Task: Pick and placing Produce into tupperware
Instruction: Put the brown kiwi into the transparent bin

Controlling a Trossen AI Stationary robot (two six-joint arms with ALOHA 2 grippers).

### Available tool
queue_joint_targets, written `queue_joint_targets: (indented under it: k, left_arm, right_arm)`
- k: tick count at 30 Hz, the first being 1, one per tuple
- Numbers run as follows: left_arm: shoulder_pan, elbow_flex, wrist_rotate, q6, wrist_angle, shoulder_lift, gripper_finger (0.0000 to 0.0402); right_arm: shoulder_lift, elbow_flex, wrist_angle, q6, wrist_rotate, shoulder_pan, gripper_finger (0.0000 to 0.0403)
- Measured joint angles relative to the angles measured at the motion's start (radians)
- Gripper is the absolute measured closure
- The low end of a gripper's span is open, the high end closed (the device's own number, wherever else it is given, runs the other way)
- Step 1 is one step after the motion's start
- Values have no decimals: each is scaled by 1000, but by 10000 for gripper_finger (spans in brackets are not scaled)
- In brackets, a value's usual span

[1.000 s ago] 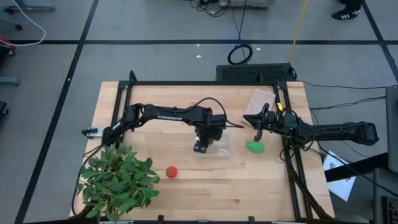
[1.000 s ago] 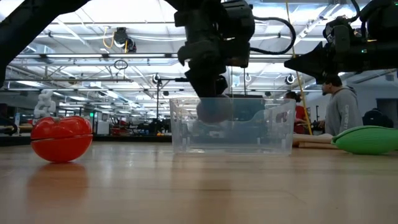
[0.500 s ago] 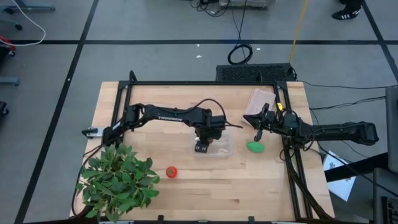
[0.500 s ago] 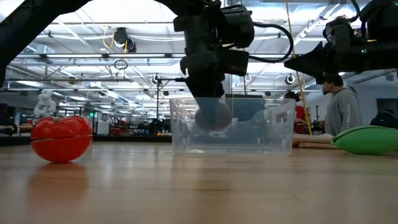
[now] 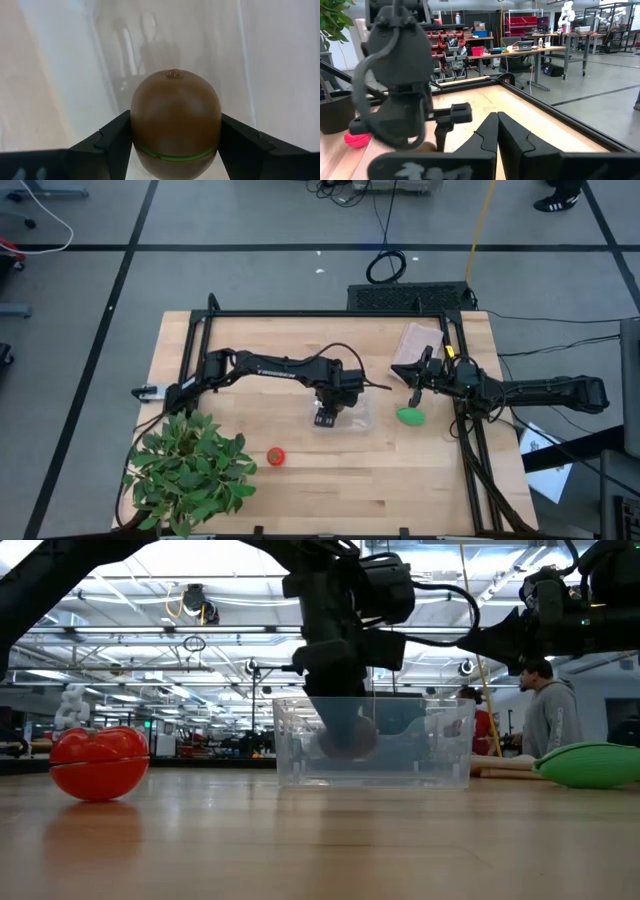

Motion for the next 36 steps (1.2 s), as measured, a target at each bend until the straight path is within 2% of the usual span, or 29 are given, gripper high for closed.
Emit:
queue_joint_targets:
  k: [13, 20, 36]
  left_arm:
    - [-33, -32, -78, 52, 24, 5, 160]
    - [-33, -83, -76, 47, 71, 4, 160]
    - [-30, -86, -50, 52, 69, 4, 160]
  right_arm:
    - [1, 0, 0, 0, 0, 0, 403]
    - [1, 0, 0, 0, 0, 0, 403]
    - [1, 0, 0, 0, 0, 0, 403]
